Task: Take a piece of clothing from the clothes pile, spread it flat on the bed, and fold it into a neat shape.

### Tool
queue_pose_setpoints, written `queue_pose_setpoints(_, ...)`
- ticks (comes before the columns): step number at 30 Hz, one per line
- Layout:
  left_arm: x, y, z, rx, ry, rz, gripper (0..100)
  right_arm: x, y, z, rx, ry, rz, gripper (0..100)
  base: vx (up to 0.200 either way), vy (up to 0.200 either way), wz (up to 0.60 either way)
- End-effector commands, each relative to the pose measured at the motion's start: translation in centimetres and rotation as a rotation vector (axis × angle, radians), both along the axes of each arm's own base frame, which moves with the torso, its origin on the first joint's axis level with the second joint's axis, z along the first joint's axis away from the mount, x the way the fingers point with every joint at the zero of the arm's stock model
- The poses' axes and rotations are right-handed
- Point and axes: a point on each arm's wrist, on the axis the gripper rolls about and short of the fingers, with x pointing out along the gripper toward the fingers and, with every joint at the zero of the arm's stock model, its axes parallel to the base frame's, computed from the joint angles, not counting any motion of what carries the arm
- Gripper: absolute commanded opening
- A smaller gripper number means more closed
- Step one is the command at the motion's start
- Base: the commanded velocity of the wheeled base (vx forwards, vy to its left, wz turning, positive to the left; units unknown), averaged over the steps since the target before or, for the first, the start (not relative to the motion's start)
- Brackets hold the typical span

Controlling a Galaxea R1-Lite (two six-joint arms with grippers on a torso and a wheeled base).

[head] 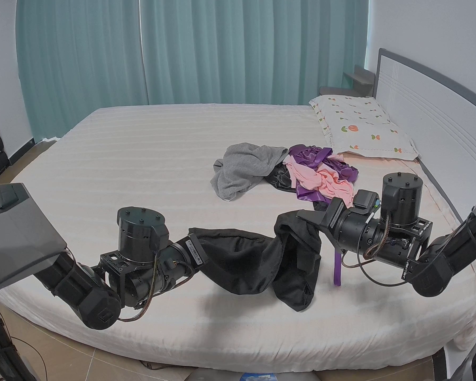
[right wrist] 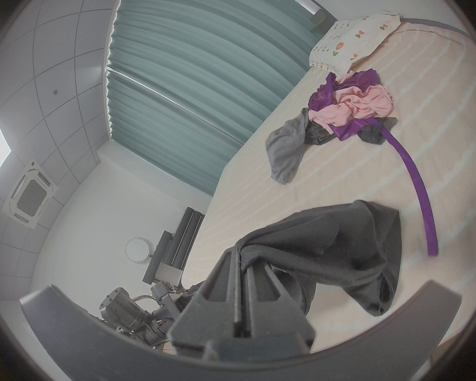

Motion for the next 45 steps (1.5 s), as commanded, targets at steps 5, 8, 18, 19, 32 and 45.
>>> queue_pose_setpoints(5, -0.2, 0.5, -0.2, -0.021, -0.029, 0.007, 0, 0.0, 0.0, -0.5, -0.010, 0.014, 0.002, 0, 0.000, 0.000, 0.00)
queue_pose_setpoints(8, -0.2, 0.5, 0.0, -0.034, -0.055, 0.008, 0, 0.0, 0.1, -0.5, -0.010, 0.014, 0.003, 0, 0.000, 0.000, 0.00)
queue_pose_setpoints(18, -0.6, 2.1, 0.7, -0.140, -0.045, -0.032, 0, -0.2, 0.1, -0.2, -0.004, 0.008, 0.005, 0, 0.000, 0.140, 0.00)
queue_pose_setpoints(19, -0.6, 2.3, 0.8, -0.144, -0.045, -0.026, 0, -0.2, 0.1, -0.2, -0.004, 0.008, 0.005, 0, 0.000, 0.200, 0.00)
queue_pose_setpoints(32, -1.0, 2.8, 1.5, -0.154, -0.061, -0.015, 0, -0.4, 0.0, 0.6, 0.002, -0.023, -0.031, 0, 0.000, 0.200, 0.00)
queue_pose_setpoints(45, -0.7, 3.1, 1.5, -0.155, -0.063, -0.003, 0, -0.3, -0.3, 1.2, 0.017, -0.056, -0.056, 0, 0.000, 0.200, 0.00)
